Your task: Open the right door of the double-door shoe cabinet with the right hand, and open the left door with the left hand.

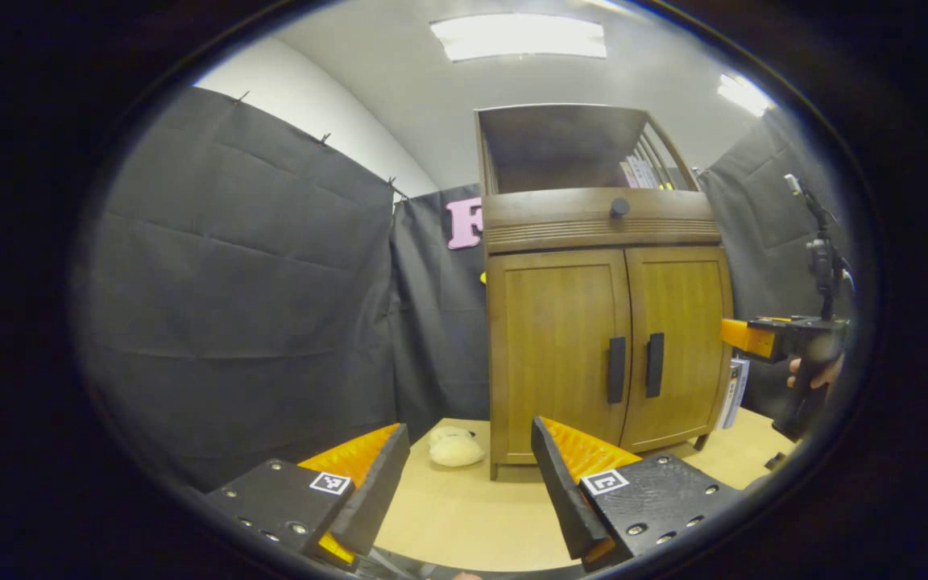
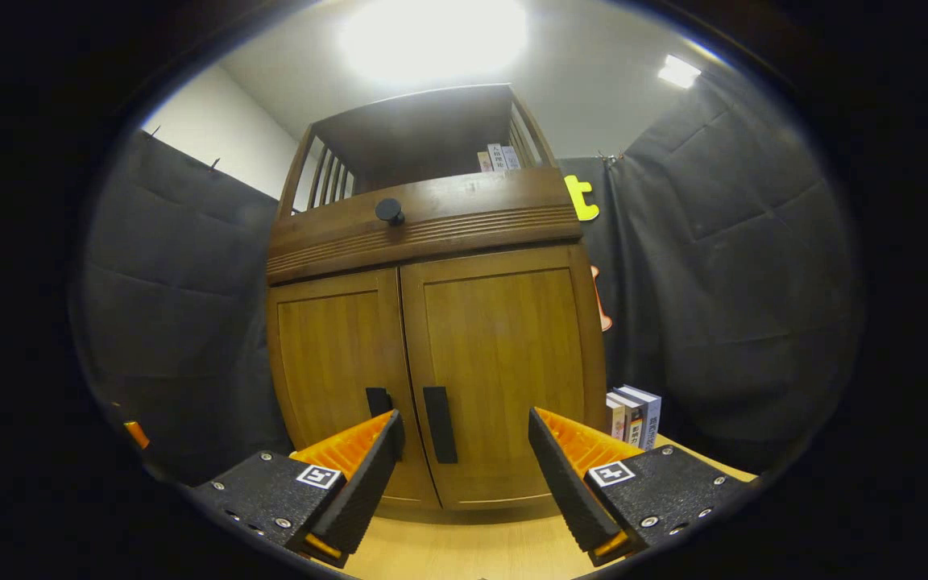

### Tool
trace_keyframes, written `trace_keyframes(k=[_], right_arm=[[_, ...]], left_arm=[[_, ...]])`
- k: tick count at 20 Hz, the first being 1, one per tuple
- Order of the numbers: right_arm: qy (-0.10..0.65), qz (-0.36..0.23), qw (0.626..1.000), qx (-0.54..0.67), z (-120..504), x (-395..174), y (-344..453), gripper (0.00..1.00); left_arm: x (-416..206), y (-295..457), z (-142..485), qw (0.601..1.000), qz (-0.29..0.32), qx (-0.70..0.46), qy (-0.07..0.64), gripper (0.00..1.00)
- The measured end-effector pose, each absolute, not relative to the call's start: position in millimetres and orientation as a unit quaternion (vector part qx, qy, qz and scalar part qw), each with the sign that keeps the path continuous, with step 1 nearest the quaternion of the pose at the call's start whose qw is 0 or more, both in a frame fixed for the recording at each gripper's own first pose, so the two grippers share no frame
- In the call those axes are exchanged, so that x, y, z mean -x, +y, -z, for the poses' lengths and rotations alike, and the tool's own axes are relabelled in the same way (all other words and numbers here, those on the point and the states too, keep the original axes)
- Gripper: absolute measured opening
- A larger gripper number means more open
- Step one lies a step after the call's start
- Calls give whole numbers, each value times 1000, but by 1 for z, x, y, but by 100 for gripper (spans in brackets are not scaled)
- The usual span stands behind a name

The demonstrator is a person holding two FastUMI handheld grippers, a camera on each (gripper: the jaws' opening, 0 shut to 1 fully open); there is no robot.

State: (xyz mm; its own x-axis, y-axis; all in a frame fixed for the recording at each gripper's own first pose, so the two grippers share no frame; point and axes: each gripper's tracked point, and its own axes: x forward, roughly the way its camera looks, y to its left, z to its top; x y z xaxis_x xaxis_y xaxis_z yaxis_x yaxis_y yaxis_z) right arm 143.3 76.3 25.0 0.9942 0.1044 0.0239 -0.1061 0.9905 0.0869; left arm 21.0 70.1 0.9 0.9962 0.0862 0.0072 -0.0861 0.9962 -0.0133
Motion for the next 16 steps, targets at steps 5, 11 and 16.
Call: trace_keyframes(k=[5, 11, 16], right_arm=[[3, -58, 996, -71, -15, -179, 93, 96], [15, -70, 996, -57, 2, -214, 118, 92], [33, -71, 996, -42, 19, -245, 130, 95]], left_arm=[[-22, 87, -1, 998, -56, -3, -7, 87], [-23, 92, 0, 997, -73, -10, -5, 87], [-23, 94, 4, 996, -86, -14, 0, 88]])
